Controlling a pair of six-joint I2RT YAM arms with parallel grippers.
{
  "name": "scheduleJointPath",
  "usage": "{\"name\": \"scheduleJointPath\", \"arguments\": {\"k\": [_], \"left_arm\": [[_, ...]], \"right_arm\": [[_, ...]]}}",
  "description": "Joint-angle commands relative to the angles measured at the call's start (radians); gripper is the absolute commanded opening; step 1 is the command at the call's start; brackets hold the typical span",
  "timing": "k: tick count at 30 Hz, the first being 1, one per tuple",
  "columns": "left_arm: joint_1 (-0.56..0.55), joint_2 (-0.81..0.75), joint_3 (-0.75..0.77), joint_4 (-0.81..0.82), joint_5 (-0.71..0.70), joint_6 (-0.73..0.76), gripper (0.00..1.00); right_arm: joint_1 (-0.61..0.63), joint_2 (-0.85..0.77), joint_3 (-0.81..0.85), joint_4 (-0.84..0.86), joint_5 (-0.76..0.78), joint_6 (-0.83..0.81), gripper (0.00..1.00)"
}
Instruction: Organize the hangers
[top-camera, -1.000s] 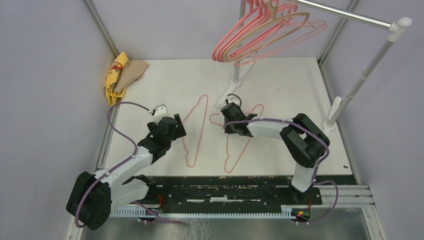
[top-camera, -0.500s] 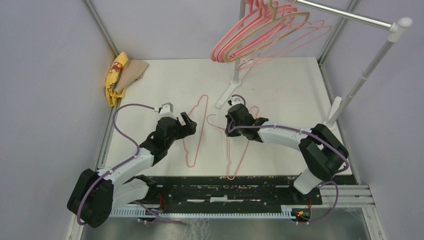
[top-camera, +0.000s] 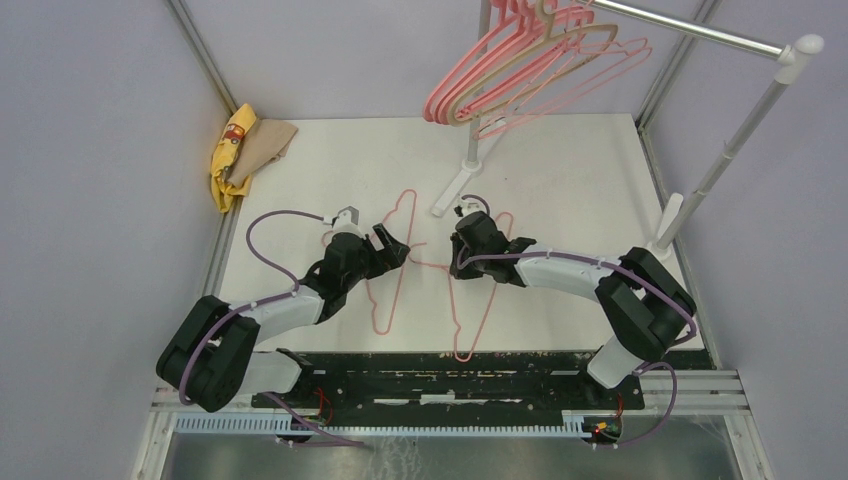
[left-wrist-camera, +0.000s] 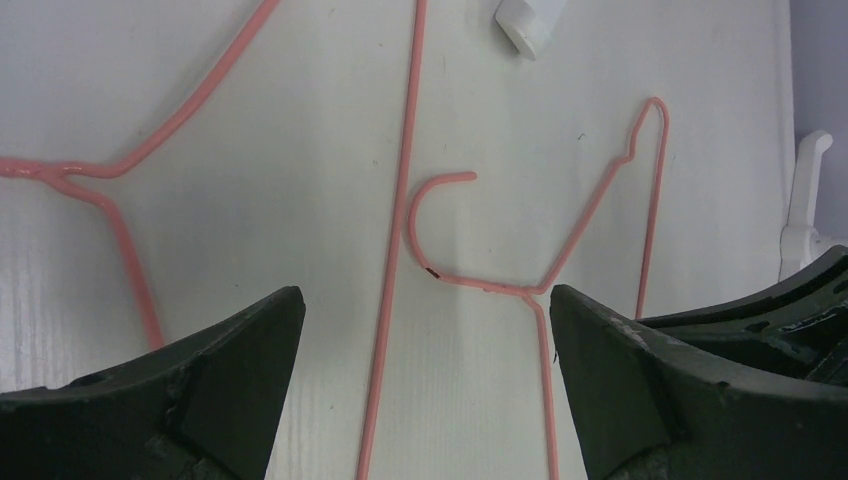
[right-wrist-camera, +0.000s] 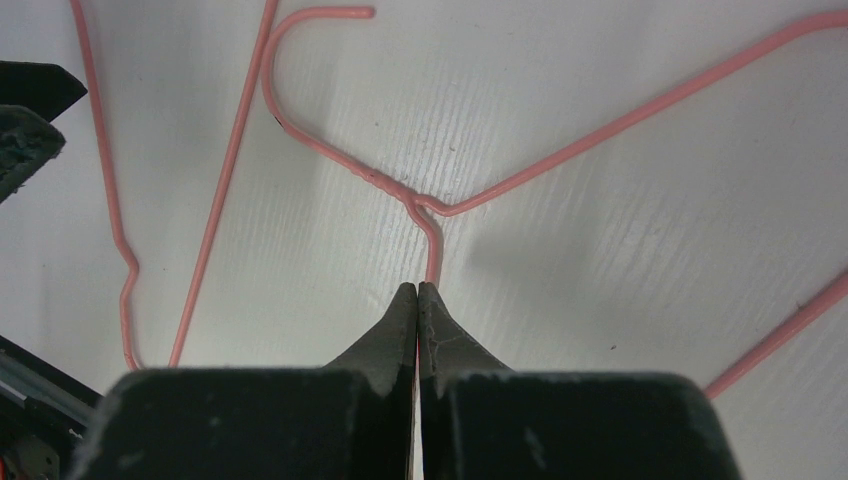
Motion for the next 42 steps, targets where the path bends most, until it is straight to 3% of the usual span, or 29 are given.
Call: {"name": "scheduleJointPath", "arguments": {"k": [1, 7, 17, 24, 27, 30, 36, 42], "left_arm": [[-0.005, 0.028, 0.024, 0.084, 0.027, -0.056, 0.99], [-0.01, 0.014, 0.026, 0.067, 0.022, -0.049, 0.99], [-0.013, -0.022, 0.025, 0.03, 0.018, -0.043, 0.99], [-0.015, -0.056, 0.014, 0.009, 0.017, -0.041, 0.99], [-0.015, -0.068, 0.013, -0.004, 0.016, -0.037, 0.99], [-0.015, -0.074, 0.01, -0.006, 0.019, -0.037, 0.99], [-0.015, -0.059, 0.01, 0.001, 0.019, -0.037, 0.99], [-0.018, -0.018, 0.009, 0.036, 0.028, -0.047, 0.99]], "right_arm": [[0.017, 0.044, 0.061, -0.056, 0.025, -0.011, 0.27], [0.046, 0.091, 0.059, -0.064, 0.03, 0.007, 0.33], [0.115, 0.167, 0.091, -0.152, 0.157, -0.001, 0.3], [0.152, 0.239, 0.147, -0.28, 0.353, 0.033, 0.17], [0.152, 0.263, 0.14, -0.268, 0.341, 0.043, 0.15], [0.151, 0.272, 0.128, -0.23, 0.291, 0.047, 0.01], [0.151, 0.149, 0.042, -0.071, 0.216, 0.057, 0.01], [0.151, 0.006, 0.009, -0.023, 0.194, 0.063, 0.01]]}}
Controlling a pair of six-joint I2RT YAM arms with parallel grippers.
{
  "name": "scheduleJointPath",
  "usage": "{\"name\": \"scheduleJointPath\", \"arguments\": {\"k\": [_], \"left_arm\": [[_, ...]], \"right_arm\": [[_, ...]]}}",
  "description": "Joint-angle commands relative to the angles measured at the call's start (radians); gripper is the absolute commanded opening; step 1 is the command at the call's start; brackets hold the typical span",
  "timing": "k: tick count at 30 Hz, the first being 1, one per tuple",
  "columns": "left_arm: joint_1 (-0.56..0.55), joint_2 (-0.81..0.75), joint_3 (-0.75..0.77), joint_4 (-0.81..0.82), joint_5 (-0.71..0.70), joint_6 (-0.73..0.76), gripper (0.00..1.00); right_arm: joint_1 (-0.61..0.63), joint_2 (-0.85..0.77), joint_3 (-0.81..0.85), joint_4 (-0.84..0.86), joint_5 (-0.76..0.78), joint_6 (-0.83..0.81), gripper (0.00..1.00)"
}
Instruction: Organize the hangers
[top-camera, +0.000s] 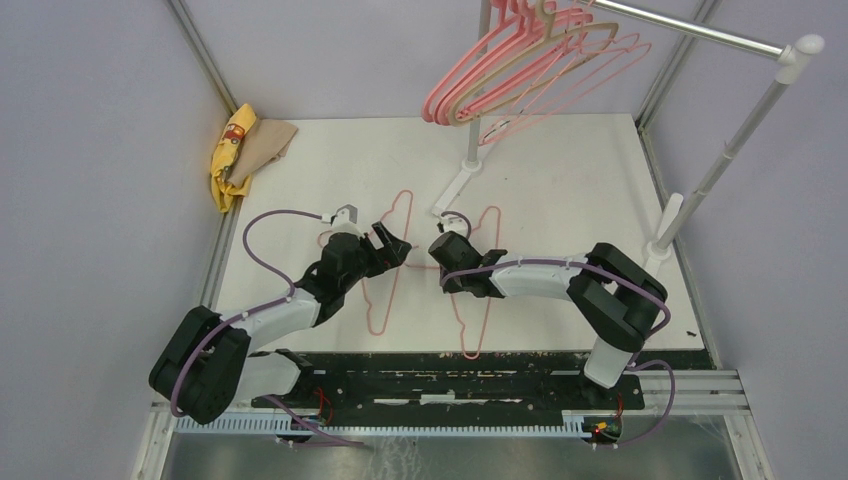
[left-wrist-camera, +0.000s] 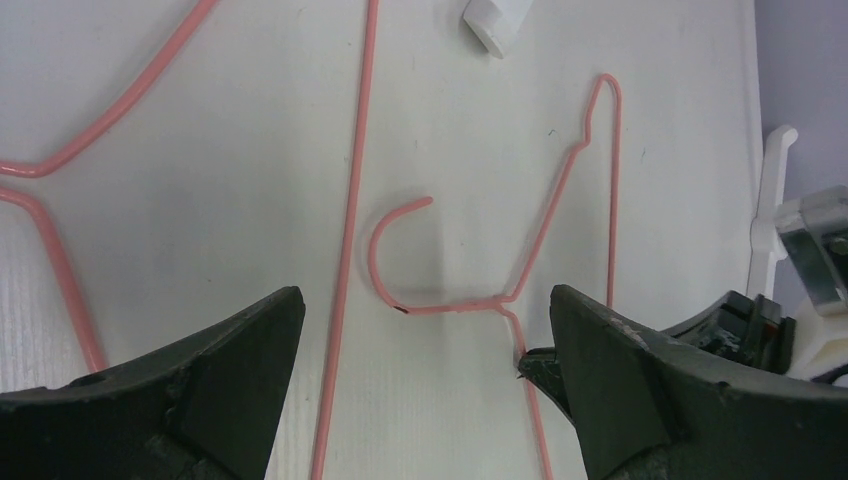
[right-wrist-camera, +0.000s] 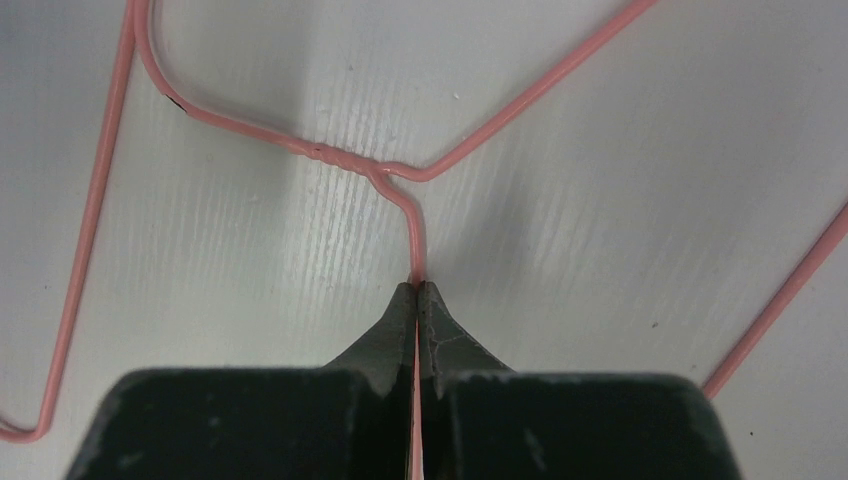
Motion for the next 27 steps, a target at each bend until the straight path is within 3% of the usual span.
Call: {"name": "scheduleJointPath", "arguments": {"k": [1, 8, 19, 24, 25, 27], "left_arm": [[-0.007, 0.027, 0.009, 0.053, 0.011, -0.033, 0.99], [-0.018, 0.074, 0.02, 0.084, 0.012, -0.041, 0.99], [-0.052, 0.159, 0.081, 0.129, 0.016, -0.057, 1.0], [-0.06, 0.171, 0.077, 0.135, 0.011, -0.062, 1.0], [-0.061, 0.168, 0.076, 0.135, 0.009, -0.061, 1.0], [-0.062, 0.161, 0.072, 0.133, 0.005, -0.058, 1.0]], "right_arm": [[0.0, -0.117, -0.03, 0.037, -0.034, 0.015, 0.01], [-0.004, -0.187, -0.024, 0.02, -0.063, 0.011, 0.01], [-0.004, -0.192, -0.013, 0.017, -0.079, 0.005, 0.01], [-0.004, -0.164, 0.023, -0.06, -0.062, -0.027, 0.01], [-0.004, -0.15, 0.034, -0.083, -0.063, -0.035, 0.05], [-0.004, -0.121, 0.043, -0.116, -0.07, -0.039, 0.24]]}}
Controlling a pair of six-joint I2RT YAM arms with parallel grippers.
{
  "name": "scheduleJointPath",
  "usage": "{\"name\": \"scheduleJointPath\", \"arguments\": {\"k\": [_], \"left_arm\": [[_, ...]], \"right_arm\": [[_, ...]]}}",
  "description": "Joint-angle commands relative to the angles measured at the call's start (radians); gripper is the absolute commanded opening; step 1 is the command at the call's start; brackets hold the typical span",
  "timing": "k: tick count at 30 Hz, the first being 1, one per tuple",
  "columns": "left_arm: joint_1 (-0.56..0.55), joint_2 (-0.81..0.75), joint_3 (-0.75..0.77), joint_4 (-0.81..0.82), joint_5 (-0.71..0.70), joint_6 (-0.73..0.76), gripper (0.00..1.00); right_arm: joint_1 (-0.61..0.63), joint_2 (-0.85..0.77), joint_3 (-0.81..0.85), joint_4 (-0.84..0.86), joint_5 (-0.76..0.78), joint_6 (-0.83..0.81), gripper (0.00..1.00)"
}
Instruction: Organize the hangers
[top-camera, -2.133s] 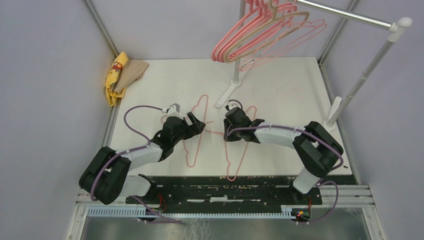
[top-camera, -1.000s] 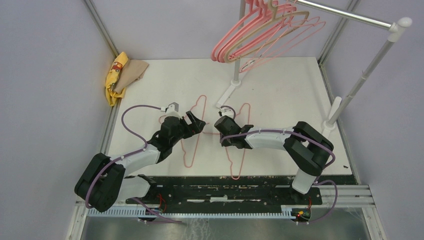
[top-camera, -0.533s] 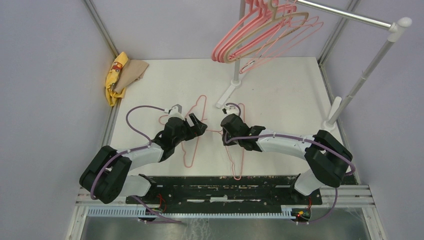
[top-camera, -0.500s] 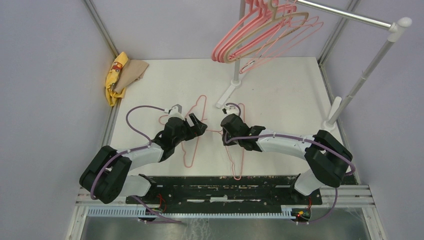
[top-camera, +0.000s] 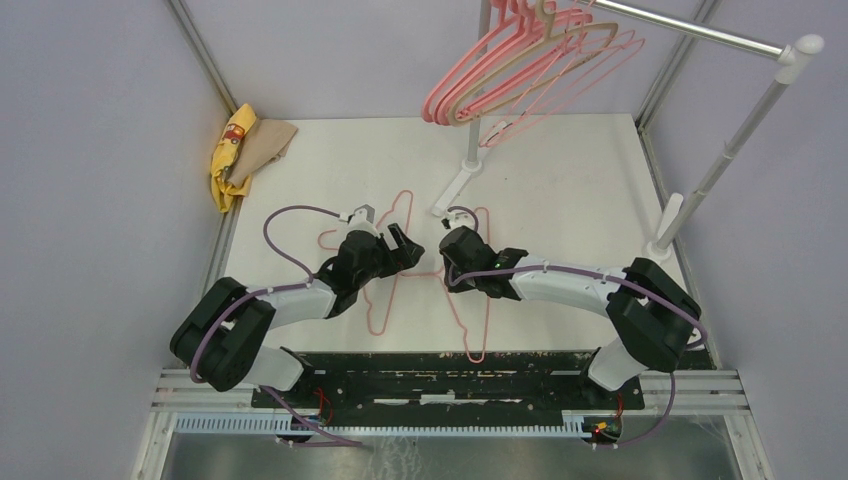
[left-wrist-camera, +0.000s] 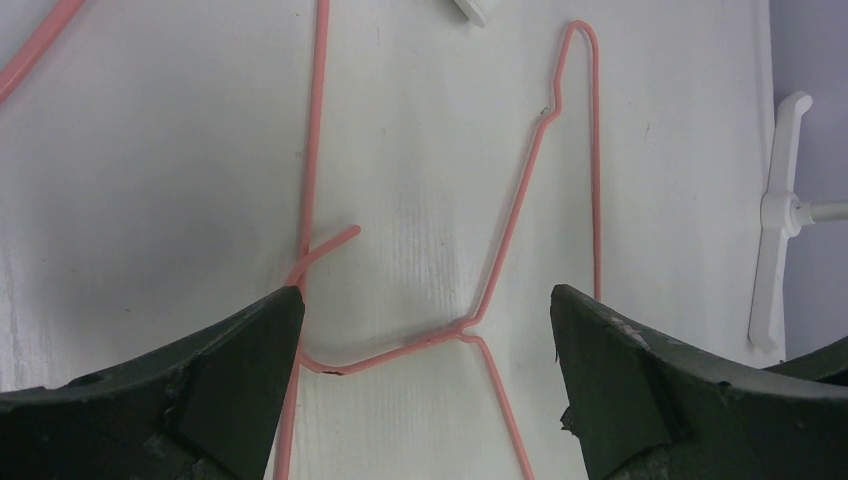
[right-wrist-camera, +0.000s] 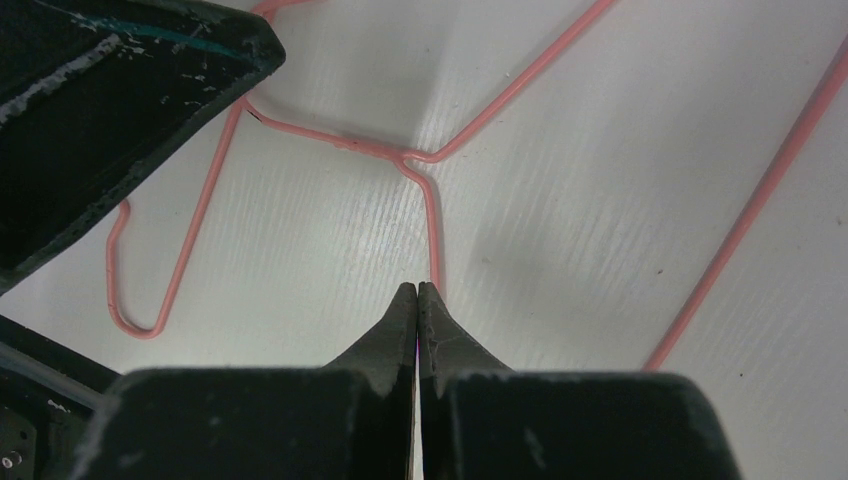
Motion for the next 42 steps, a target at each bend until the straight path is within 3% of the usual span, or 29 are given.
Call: {"name": "scheduleJointPath", "arguments": {"k": [1, 4, 7, 23, 26, 30, 42], "left_arm": [[-0.007, -0.011, 0.019, 0.048, 0.0, -0.049, 1.0], [-0.007, -0.018, 0.018, 0.035, -0.006, -0.041, 1.0], [-0.009, -0.028, 0.018, 0.022, -0.012, -0.033, 1.0], [-0.008, -0.065, 0.003, -0.018, -0.038, -0.012, 1.0], [-0.008, -0.074, -0.001, -0.027, -0.043, -0.008, 1.0], [-0.008, -0.082, -0.009, -0.036, -0.05, -0.007, 1.0], [-0.008, -0.092, -0.044, -0.036, -0.069, -0.01, 1.0]], "right_arm": [[-0.003, 0.047, 0.06, -0.064, 0.002, -0.027, 0.29], [-0.004, 0.068, 0.055, -0.067, -0.004, -0.022, 0.4], [-0.003, 0.08, 0.055, -0.068, -0.004, -0.027, 0.44], [0.009, 0.187, 0.094, -0.059, -0.051, -0.03, 0.39], [0.011, 0.202, 0.099, -0.061, -0.046, -0.029, 0.28], [0.011, 0.203, 0.081, -0.043, -0.026, -0.016, 0.01], [0.011, 0.047, -0.005, 0.109, -0.057, 0.019, 0.01]]}}
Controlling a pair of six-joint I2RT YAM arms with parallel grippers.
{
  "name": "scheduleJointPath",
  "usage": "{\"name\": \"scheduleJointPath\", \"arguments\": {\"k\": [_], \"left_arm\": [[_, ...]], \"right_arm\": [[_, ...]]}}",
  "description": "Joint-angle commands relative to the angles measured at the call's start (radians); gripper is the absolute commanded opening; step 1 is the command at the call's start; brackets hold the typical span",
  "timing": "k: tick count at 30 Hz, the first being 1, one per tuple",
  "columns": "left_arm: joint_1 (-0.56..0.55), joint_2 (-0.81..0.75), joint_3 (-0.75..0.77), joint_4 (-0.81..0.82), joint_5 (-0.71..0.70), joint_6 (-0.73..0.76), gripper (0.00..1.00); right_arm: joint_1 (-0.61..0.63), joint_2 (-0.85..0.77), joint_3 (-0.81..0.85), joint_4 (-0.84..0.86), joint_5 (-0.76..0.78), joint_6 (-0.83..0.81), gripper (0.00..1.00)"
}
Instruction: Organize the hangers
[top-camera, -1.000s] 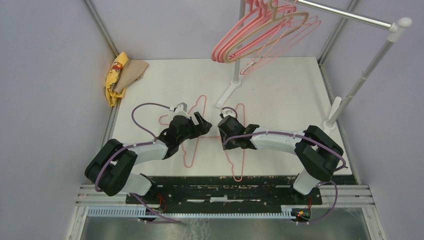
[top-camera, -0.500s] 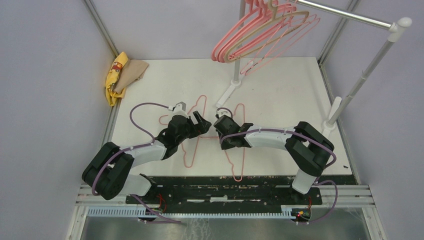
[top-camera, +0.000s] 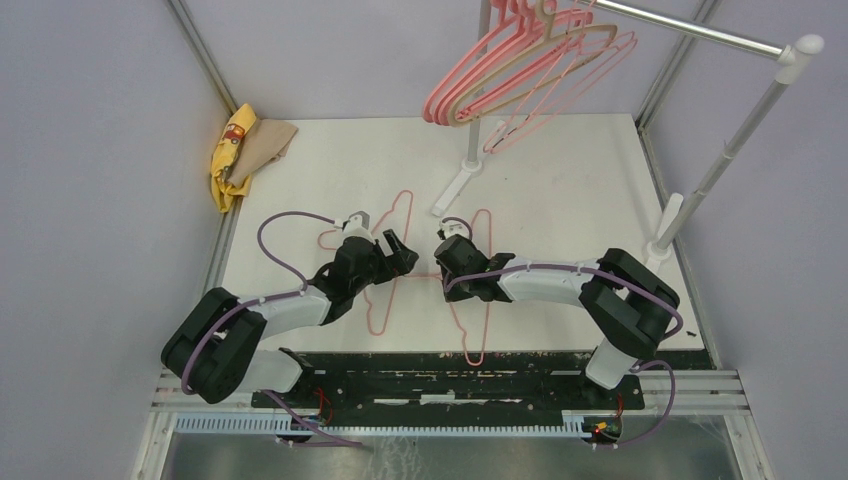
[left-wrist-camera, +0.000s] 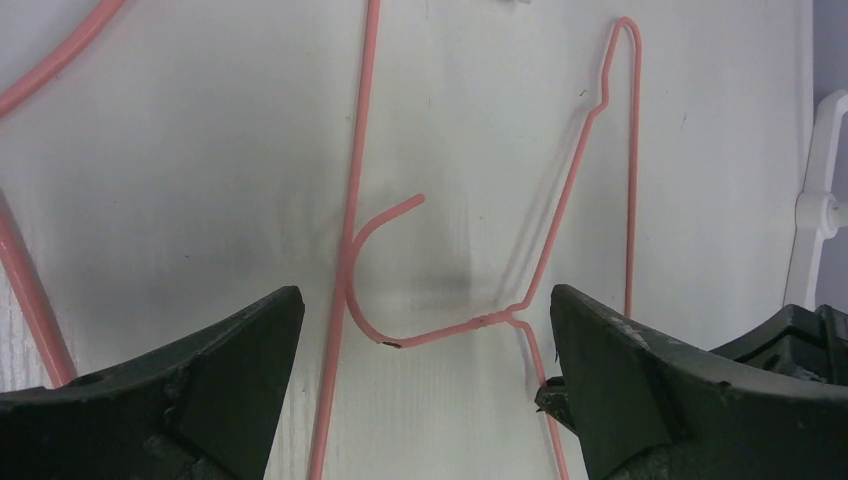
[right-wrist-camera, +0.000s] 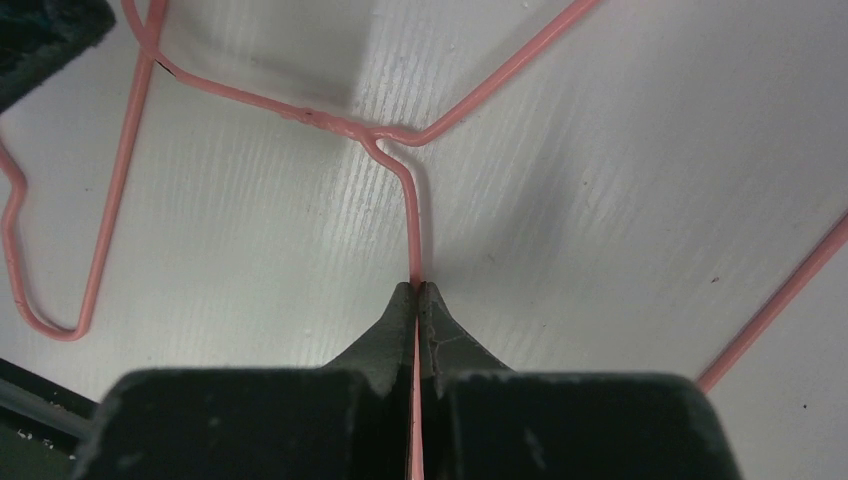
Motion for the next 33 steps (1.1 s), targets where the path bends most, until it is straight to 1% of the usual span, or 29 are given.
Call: {"name": "scheduleJointPath", "arguments": {"k": [1, 10, 18, 20, 25, 26, 29, 32, 33], "left_arm": [[-0.003, -0.02, 0.005, 0.024, -0.028, -0.011, 1.0], [-0.002, 0.014, 0.018, 0.058, -0.006, -0.03, 0.99], [-0.004, 0.057, 0.031, 0.101, 0.016, -0.045, 0.91], [-0.003, 0.067, 0.035, 0.116, 0.028, -0.046, 0.86], [-0.004, 0.099, 0.092, 0.117, 0.062, -0.027, 0.79], [-0.005, 0.109, 0.105, 0.119, 0.074, -0.023, 0.71], [-0.004, 0.146, 0.139, 0.139, 0.142, -0.013, 0.37], [-0.006, 0.178, 0.156, 0.153, 0.182, -0.02, 0.07], [-0.007, 0.182, 0.155, 0.155, 0.183, -0.021, 0.04]], "right_arm": [[0.005, -0.07, 0.007, 0.071, -0.012, 0.012, 0.01], [0.005, -0.066, 0.016, 0.079, -0.039, 0.018, 0.01], [0.005, -0.078, 0.034, 0.083, -0.053, 0.022, 0.01], [0.005, -0.075, 0.041, 0.08, -0.066, 0.019, 0.01], [0.005, -0.069, 0.041, 0.084, -0.092, 0.023, 0.01], [0.005, -0.071, 0.041, 0.083, -0.091, 0.023, 0.01], [0.005, -0.086, 0.043, 0.071, -0.078, 0.018, 0.01], [0.005, -0.096, 0.052, 0.053, -0.067, 0.009, 0.01], [0.005, -0.098, 0.055, 0.045, -0.063, 0.007, 0.01]]}}
